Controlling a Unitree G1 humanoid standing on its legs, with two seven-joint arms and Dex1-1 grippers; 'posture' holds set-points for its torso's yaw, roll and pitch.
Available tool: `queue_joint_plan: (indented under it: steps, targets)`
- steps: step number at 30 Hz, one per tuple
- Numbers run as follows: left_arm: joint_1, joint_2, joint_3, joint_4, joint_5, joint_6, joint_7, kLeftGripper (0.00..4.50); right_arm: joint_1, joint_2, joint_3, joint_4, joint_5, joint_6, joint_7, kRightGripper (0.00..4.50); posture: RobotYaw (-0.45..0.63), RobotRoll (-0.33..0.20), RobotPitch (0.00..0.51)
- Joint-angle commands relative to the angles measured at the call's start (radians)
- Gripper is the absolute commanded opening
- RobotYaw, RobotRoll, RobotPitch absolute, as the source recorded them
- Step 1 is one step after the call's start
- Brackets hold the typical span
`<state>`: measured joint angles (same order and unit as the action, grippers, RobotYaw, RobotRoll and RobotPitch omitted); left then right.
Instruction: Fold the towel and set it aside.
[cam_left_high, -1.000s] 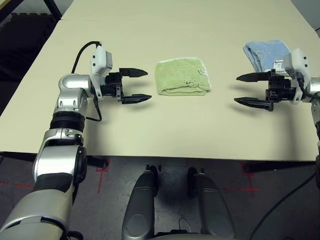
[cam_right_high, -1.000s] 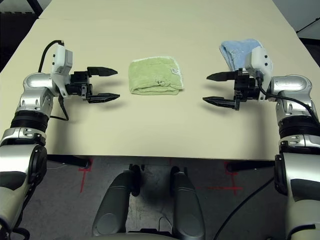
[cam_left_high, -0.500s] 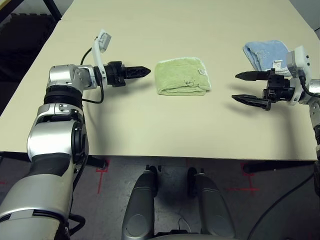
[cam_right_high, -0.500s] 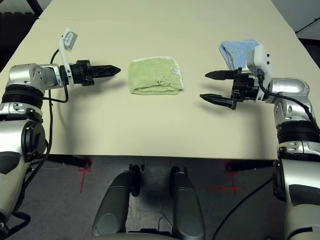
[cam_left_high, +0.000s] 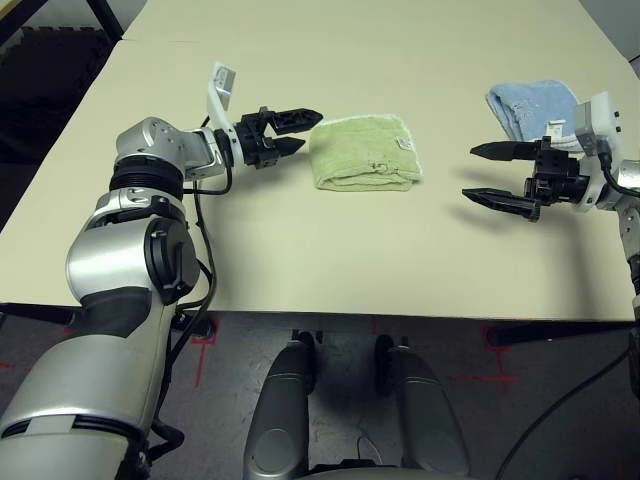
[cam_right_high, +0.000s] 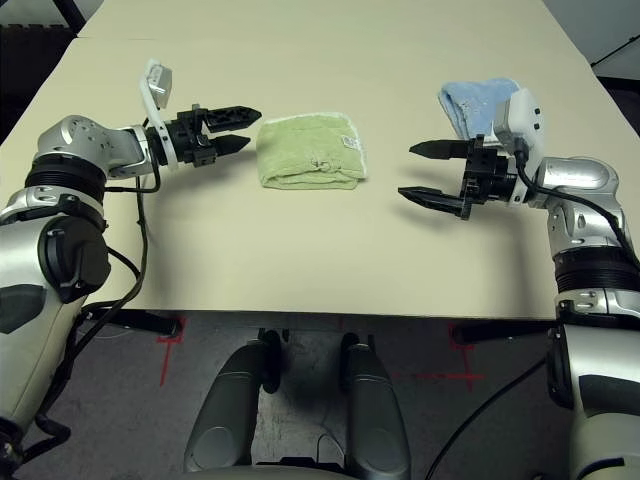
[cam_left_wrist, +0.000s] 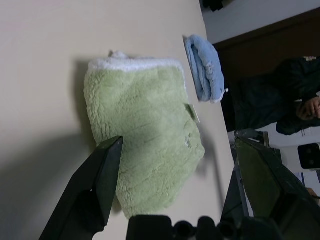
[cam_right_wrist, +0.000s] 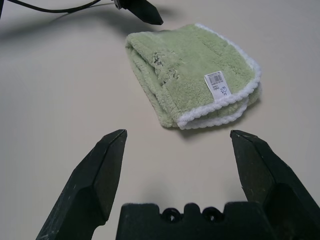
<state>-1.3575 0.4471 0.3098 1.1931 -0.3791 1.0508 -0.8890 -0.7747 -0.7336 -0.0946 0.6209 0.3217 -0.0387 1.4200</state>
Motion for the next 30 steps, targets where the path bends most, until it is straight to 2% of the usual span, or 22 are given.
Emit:
queue_joint_plan:
  steps: [1,7,12,23,30]
  targets:
    - [0.013,0.012,-0.030,0.013,0.027,0.027,-0.003,4.50,0.016,-0.009,-0.012,-0.029,0.013,0.006,0.002,4.48,-0.03,0.000,0.257]
    - [0.036,0.022,-0.098,0.003,0.061,0.052,-0.045,4.50,0.014,-0.008,-0.007,-0.031,0.014,0.008,0.001,4.48,-0.02,0.000,0.259]
    - [0.037,0.012,-0.094,0.002,0.049,0.076,-0.035,4.50,0.012,-0.006,-0.004,-0.037,0.014,0.011,0.002,4.48,-0.02,0.000,0.261]
    - [0.003,-0.099,-0.011,0.002,-0.008,0.067,0.042,4.50,0.025,-0.012,-0.006,-0.053,0.013,0.014,-0.001,4.48,-0.03,0.000,0.264]
    - [-0.012,-0.163,0.045,0.019,-0.026,0.001,0.126,4.50,0.038,-0.011,-0.008,-0.074,0.015,0.020,-0.010,4.48,-0.04,0.000,0.260]
